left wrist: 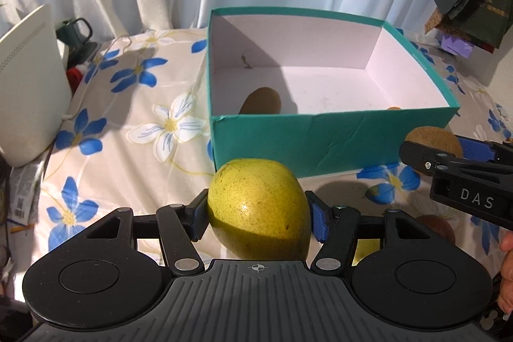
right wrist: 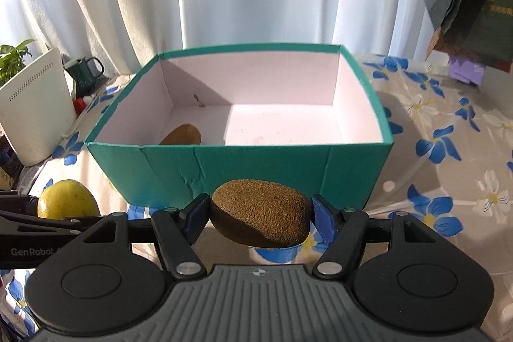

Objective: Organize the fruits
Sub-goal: 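Carry the pear into the box and open the left tool while the right tool carries the kiwi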

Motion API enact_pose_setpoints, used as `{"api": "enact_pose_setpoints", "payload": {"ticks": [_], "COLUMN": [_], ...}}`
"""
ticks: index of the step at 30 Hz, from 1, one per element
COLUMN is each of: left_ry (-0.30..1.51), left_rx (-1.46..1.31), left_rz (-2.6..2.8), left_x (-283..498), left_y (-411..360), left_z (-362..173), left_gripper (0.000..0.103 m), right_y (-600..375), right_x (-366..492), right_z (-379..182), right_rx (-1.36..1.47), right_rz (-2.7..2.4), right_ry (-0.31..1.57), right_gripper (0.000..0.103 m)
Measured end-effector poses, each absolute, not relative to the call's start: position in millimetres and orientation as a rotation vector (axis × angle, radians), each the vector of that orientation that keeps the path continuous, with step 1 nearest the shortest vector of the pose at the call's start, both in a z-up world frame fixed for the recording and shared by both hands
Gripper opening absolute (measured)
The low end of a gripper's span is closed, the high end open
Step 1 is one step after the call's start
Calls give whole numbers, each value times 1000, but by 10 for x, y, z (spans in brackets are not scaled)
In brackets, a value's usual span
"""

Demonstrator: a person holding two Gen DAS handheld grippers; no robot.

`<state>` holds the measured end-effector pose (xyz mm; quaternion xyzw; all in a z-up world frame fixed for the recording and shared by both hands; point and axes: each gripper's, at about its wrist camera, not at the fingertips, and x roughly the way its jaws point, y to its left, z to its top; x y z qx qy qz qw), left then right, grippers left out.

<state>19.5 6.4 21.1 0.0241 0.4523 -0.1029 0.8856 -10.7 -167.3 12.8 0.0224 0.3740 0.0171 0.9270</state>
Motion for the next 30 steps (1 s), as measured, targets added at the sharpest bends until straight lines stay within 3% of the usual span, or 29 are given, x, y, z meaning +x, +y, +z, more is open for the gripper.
{"api": "enact_pose_setpoints", "payload": {"ticks": [17,30], "left_ry": [752,792], "left_rx": [139,149], "left_rz": [-213,-141], "left_x": [624,1066], "left_y": [-378,-463], "left_z": [778,440], "left_gripper": [65,65], "right_y": [-2119,-2208], "right_x": [-248,-302], "right_z": [535,650], "right_rx": [86,48], "right_rz": [-104,-163], "right_ry": [549,476], "right_gripper": [68,68]}}
